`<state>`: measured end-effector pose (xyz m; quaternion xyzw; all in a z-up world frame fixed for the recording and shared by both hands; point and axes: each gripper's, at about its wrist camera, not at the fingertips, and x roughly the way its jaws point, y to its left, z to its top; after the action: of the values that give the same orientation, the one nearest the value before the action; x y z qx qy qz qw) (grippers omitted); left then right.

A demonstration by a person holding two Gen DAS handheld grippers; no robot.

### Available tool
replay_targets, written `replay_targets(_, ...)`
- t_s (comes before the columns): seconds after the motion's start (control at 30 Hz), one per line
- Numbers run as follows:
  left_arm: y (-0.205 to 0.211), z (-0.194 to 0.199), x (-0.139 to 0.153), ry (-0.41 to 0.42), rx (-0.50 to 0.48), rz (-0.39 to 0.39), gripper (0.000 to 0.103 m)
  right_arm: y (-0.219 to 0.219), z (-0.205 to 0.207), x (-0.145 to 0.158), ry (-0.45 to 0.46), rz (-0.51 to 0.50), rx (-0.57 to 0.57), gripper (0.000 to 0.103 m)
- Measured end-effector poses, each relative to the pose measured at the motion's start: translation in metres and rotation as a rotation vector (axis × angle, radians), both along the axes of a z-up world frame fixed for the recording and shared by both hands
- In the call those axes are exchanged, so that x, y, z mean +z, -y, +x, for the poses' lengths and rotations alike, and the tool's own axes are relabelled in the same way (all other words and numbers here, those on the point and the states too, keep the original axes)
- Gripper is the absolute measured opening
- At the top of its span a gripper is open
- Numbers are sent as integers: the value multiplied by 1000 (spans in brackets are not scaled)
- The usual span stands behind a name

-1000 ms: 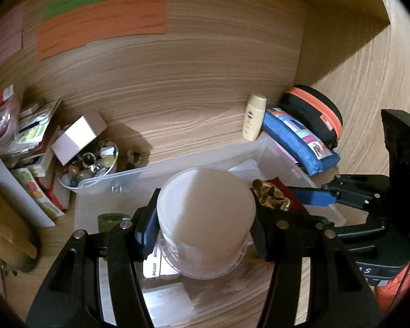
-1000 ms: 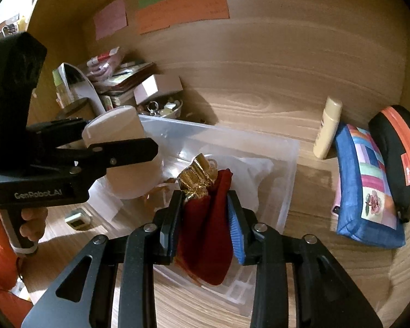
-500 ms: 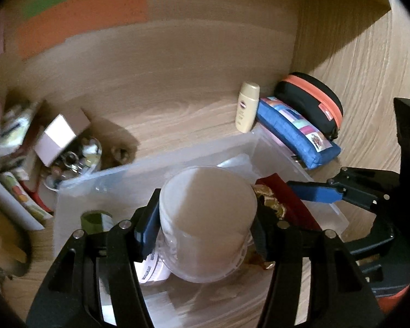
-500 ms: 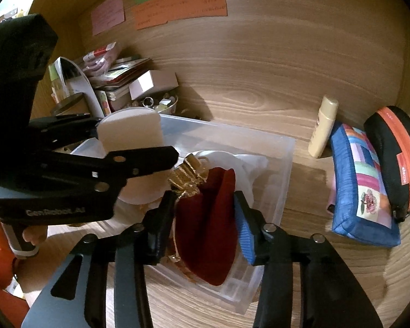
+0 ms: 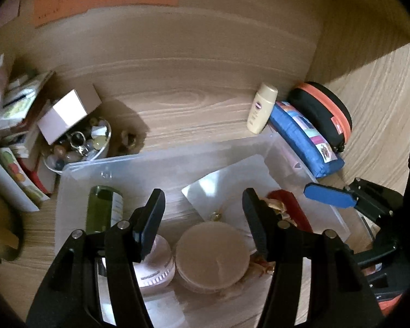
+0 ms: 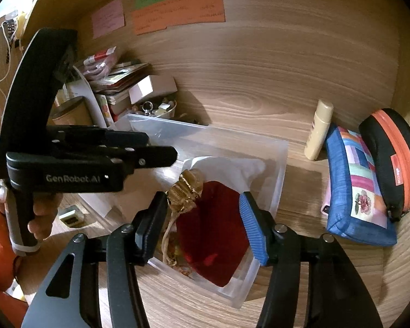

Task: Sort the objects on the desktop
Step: 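Open the left tool to drop the cup while the right tool releases the pouch into the box, then withdraw both tools from the box toward the small items on the desk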

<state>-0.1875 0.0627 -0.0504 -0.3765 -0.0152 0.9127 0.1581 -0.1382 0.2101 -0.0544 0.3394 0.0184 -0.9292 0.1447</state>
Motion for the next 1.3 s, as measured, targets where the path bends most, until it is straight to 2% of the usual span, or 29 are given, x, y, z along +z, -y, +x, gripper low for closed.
replay_targets(0.07,-2,5,4,-24,11,-27,60,0,1,2,-14,2,-9,63)
replay_targets(0.2,0,19,15,-85,41,-74,68,-1,4,8,-37,-20,-2,65)
replay_targets(0.27,5,25,20,-100,56,-74,70,-1,4,10,-44,-22,-8,70)
replay_targets(0.47,28,43,33,-139,109,-77,81,2,8,15,-63,-38,-2,76)
replay_targets(0.53,37,52,37,-155,132,-78,90,4,9,18,-69,-26,-18,76)
replay_targets(0.6,46,62,40,-176,156,-83,94,7,11,21,-73,-18,-32,77)
replay_targets(0.93,81,106,33,-181,188,-106,97,24,42,36,-122,9,-103,87)
replay_targets(1.3,91,130,1,-122,146,-115,98,54,79,20,-68,28,-123,87)
